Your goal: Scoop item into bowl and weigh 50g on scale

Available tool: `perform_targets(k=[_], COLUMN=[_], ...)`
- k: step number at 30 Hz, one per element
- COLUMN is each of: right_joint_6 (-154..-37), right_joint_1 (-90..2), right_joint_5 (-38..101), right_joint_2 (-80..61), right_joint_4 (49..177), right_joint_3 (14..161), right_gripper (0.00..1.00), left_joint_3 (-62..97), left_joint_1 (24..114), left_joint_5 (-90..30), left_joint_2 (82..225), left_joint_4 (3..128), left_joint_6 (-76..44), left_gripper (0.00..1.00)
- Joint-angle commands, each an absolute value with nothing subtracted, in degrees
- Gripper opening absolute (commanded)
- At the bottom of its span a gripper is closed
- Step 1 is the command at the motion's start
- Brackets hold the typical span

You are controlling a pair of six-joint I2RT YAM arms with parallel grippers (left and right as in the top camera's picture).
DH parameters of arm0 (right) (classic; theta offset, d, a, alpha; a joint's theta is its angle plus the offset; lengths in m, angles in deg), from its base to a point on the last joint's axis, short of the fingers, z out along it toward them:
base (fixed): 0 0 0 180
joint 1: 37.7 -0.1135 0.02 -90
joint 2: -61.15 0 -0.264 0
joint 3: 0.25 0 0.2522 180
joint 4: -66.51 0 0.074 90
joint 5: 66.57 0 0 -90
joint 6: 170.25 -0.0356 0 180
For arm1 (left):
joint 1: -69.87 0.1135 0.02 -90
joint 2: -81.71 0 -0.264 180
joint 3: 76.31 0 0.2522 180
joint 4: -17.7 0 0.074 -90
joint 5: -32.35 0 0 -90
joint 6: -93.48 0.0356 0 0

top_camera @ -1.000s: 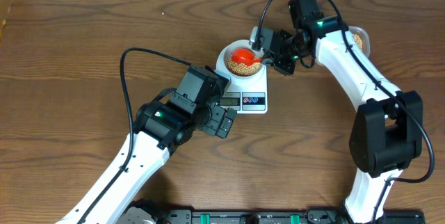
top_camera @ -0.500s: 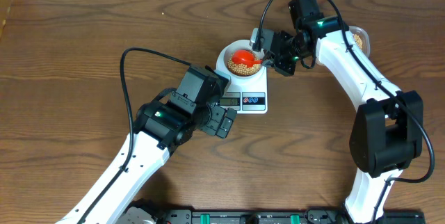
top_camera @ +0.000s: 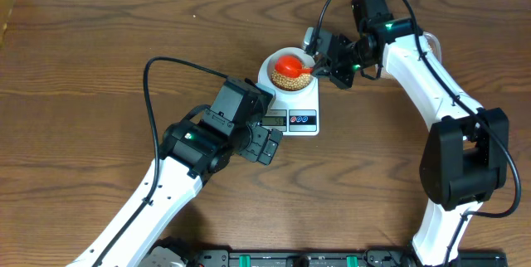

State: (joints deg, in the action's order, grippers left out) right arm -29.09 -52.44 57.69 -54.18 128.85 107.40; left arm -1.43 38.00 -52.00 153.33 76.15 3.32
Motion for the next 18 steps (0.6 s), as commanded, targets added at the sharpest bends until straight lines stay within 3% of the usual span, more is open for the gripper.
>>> perform_targets(k=[1, 18], right_joint_6=[-30.1, -30.1], right_joint_1=[-52.2, -52.3], right_joint_5=[60.1, 50.5], right_joint_2=[-52.4, -52.4], right_joint_4=[128.7, 126.3], right_joint_3=[107.2, 107.2], right_gripper=[0.01, 0.01], left_joint_3=[-1.1, -1.1], left_joint_1=[38.2, 38.2], left_joint_5=[-52.3, -52.3], left_joint_2=[153.2, 153.2], left_joint_4=[76.2, 76.2], left_joint_6=[3.2, 3.3], left_gripper=[0.98, 0.98])
